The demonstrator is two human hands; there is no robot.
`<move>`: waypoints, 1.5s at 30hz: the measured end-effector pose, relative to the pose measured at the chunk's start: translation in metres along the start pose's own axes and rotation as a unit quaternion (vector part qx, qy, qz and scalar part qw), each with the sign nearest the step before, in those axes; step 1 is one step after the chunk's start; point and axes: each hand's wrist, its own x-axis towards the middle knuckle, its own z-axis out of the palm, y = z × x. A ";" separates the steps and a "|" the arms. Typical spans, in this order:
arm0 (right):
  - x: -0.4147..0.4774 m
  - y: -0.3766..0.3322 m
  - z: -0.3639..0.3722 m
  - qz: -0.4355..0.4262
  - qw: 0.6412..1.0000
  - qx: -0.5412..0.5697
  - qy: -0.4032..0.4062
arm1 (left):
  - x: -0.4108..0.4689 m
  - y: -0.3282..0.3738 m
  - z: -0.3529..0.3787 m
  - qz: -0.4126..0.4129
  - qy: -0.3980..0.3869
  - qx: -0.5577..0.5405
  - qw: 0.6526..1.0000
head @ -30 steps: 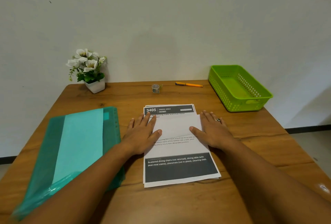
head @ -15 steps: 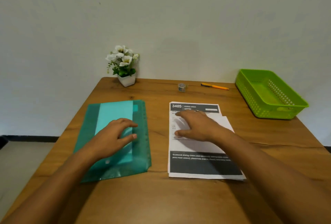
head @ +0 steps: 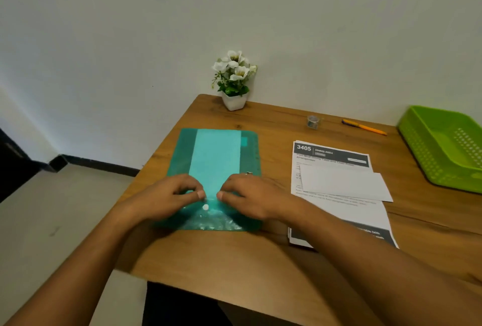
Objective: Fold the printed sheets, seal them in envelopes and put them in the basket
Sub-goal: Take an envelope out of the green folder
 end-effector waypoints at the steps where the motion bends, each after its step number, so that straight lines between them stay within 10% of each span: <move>1: 0.001 0.002 -0.001 0.007 1.000 0.018 0.003 | -0.003 0.000 -0.001 -0.005 -0.022 -0.038 0.999; 18: -0.010 0.002 0.013 -0.080 0.989 -0.101 0.067 | -0.011 -0.033 0.026 0.116 0.100 0.242 0.958; 45: -0.015 -0.025 0.012 -0.073 0.956 -0.281 0.046 | -0.009 -0.012 0.038 0.067 0.211 0.229 0.948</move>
